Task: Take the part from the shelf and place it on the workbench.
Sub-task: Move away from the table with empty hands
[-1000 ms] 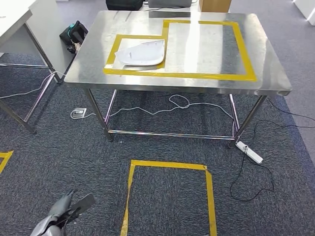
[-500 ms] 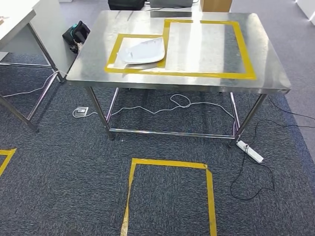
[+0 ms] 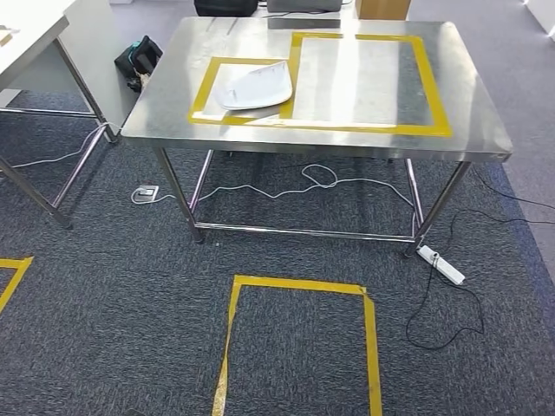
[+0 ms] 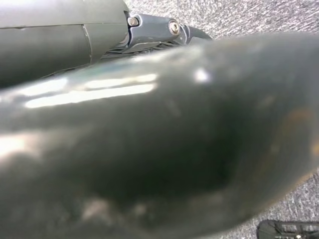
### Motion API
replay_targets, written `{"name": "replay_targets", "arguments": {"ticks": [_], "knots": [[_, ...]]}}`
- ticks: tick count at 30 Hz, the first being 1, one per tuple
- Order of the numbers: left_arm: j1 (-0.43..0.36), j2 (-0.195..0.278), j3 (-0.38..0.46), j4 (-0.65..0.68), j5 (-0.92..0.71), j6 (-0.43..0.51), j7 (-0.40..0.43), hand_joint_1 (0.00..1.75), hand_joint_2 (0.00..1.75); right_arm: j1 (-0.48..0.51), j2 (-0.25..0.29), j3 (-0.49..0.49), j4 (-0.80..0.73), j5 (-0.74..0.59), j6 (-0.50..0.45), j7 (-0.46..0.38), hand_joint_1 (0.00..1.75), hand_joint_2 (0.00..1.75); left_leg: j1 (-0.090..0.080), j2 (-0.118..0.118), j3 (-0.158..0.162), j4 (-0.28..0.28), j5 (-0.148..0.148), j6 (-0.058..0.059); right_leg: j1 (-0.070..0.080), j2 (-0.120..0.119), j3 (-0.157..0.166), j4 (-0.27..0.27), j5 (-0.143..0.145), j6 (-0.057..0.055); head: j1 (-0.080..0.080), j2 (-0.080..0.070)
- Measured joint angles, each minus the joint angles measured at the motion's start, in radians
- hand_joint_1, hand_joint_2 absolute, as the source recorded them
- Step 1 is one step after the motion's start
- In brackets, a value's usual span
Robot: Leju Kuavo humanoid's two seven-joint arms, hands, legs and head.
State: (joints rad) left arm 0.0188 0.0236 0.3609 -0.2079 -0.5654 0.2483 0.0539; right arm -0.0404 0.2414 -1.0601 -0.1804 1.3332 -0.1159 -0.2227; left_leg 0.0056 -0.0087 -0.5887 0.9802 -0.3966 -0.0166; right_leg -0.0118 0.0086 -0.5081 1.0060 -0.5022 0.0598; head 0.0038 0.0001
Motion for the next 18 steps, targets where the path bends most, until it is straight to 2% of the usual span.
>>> {"name": "replay_targets", "arguments": {"ticks": [2,3,5,7,8,9,10,11,12,14,15,17,18], "knots": [[0.003,-0.005,0.006,0.0,0.007,0.001,-0.008,0.0,0.0,0.003,0.0,-0.004,0.0,-0.006,0.002,0.0,0.0,0.0,0.004,-0.005,-0.003,0.002,0.003,-0.01,0.001,-0.009,-0.005,0.002,0.007,-0.019,-0.002,0.0],[0.006,-0.009,0.01,0.0,0.012,0.004,-0.014,0.0,0.0,0.003,-0.001,-0.005,0.0,-0.009,0.004,0.0,0.0,0.0,0.006,-0.005,-0.01,0.014,-0.009,-0.014,0.001,-0.014,-0.006,0.001,0.011,-0.028,-0.003,0.0],[0.009,-0.018,0.022,0.0,0.026,0.017,-0.029,0.0,0.0,0.004,-0.001,-0.008,-0.001,-0.012,0.004,0.0,0.0,0.0,0.007,-0.003,-0.047,0.1,-0.072,-0.021,0.0,-0.026,-0.011,0.0,0.019,-0.042,-0.008,0.0],[0.01,-0.031,0.037,0.0,0.036,0.066,-0.038,0.0,0.0,0.005,-0.001,-0.012,-0.001,-0.019,0.001,0.002,0.0,0.0,0.007,-0.002,-0.098,0.233,-0.143,-0.024,0.002,-0.04,-0.02,0.001,0.023,-0.048,-0.011,0.0],[0.011,-0.038,0.046,0.0,0.036,0.114,-0.041,0.0,0.0,0.006,-0.001,-0.016,-0.001,-0.025,-0.002,0.003,0.0,0.0,0.007,-0.002,-0.111,0.275,-0.157,-0.025,0.003,-0.048,-0.022,0.001,0.024,-0.049,-0.011,0.0],[0.012,-0.047,0.055,0.0,0.032,0.175,-0.045,0.0,0.0,0.007,-0.001,-0.02,-0.001,-0.031,-0.005,0.005,0.0,0.0,0.007,-0.001,-0.108,0.284,-0.152,-0.024,0.004,-0.057,-0.024,0.001,0.024,-0.048,-0.011,0.0],[0.012,-0.054,0.063,0.0,0.023,0.244,-0.048,0.0,0.0,0.006,-0.001,-0.025,-0.001,-0.037,-0.007,0.006,0.0,0.0,0.007,0.003,-0.087,0.255,-0.131,-0.022,0.004,-0.065,-0.024,0.001,0.025,-0.048,-0.011,0.0],[0.013,-0.061,0.072,-0.004,-0.002,0.312,-0.052,0.0,0.0,0.006,-0.001,-0.03,-0.001,-0.043,-0.009,0.006,0.0,0.0,0.007,0.014,-0.053,0.197,-0.101,-0.02,0.004,-0.074,-0.023,0.001,0.025,-0.046,-0.011,0.0],[0.016,-0.071,0.084,-0.015,-0.047,0.366,-0.056,0.0,0.0,0.006,-0.001,-0.035,-0.001,-0.047,-0.011,0.006,0.0,0.0,0.005,0.038,-0.014,0.13,-0.075,-0.019,0.006,-0.083,-0.022,0.002,0.024,-0.043,-0.011,0.0],[0.018,-0.097,0.139,-0.059,-0.191,0.429,-0.075,0.0,0.0,0.007,-0.001,-0.044,-0.002,-0.055,-0.016,0.007,0.0,0.0,-0.001,0.075,0.033,0.033,-0.052,-0.009,0.011,-0.101,-0.023,0.005,0.021,-0.031,-0.013,0.0],[0.017,-0.115,0.188,-0.086,-0.264,0.441,-0.093,0.0,0.0,0.007,-0.001,-0.049,-0.002,-0.058,-0.02,0.007,0.0,0.0,-0.004,0.081,0.038,0.016,-0.054,-0.003,0.014,-0.111,-0.023,0.004,0.02,-0.025,-0.013,0.0],[0.014,-0.153,0.315,-0.128,-0.362,0.449,-0.126,0.0,0.0,0.004,-0.001,-0.057,-0.003,-0.061,-0.027,0.009,0.0,0.0,-0.005,0.06,0.035,0.012,-0.053,0.011,0.013,-0.124,-0.019,0.002,0.017,-0.015,-0.013,0.0],[0.013,-0.169,0.373,-0.143,-0.385,0.451,-0.135,0.0,0.0,0.003,-0.001,-0.059,-0.003,-0.062,-0.029,0.009,0.0,0.0,-0.003,0.051,0.034,0.01,-0.052,0.016,0.011,-0.111,-0.019,0.009,0.008,-0.009,-0.012,0.0]]}}
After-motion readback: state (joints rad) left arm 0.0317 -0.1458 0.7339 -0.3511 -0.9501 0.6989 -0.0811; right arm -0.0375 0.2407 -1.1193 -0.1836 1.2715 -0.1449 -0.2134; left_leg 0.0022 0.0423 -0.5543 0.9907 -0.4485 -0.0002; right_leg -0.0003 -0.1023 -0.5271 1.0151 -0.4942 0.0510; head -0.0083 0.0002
